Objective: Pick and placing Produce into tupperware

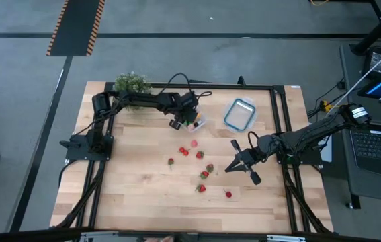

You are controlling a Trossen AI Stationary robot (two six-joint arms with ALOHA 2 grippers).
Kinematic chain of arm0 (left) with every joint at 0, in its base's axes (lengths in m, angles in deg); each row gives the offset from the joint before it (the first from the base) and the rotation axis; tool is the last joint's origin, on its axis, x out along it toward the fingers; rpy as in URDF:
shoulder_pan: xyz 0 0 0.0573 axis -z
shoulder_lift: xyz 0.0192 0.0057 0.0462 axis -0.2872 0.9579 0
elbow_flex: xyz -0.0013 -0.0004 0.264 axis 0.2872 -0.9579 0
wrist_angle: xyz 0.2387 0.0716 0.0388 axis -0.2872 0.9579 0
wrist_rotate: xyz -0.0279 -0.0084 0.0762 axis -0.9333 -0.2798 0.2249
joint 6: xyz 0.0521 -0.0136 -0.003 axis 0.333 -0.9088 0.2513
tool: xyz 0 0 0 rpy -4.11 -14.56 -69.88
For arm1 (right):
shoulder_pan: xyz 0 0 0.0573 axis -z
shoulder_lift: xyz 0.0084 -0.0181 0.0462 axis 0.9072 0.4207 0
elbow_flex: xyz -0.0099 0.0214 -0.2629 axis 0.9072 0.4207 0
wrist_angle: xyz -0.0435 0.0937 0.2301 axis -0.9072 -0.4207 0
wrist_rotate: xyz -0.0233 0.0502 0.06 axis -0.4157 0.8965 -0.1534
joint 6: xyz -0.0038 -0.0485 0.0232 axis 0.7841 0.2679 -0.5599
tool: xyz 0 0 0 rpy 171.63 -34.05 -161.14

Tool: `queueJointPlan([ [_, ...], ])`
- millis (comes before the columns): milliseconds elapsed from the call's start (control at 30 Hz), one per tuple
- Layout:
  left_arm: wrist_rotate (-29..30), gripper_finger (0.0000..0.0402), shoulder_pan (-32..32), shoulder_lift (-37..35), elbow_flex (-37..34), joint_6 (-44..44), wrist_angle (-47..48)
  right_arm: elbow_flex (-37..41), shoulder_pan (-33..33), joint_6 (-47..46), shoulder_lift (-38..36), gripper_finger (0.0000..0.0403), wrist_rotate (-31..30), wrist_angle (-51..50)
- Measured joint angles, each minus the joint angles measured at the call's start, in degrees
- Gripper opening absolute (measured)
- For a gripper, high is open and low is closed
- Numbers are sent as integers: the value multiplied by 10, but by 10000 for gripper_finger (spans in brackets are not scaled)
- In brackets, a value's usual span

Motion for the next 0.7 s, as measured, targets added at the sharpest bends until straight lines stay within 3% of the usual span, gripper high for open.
queueJointPlan([
  [100, 29, 208, 7, -1, 0, 2, -6, 0, 0, 2, 0, 17, 0, 0],
  [233, 49, 216, 13, -1, 0, 2, -8, 0, 0, 2, 0, 17, 0, -1],
  [567, 42, 178, 12, -21, 0, -14, 2, 0, 0, 4, 0, 17, 0, -2],
  [700, 1, 164, 6, -32, 1, -31, 10, 0, 0, 13, 0, 17, 0, -2],
])
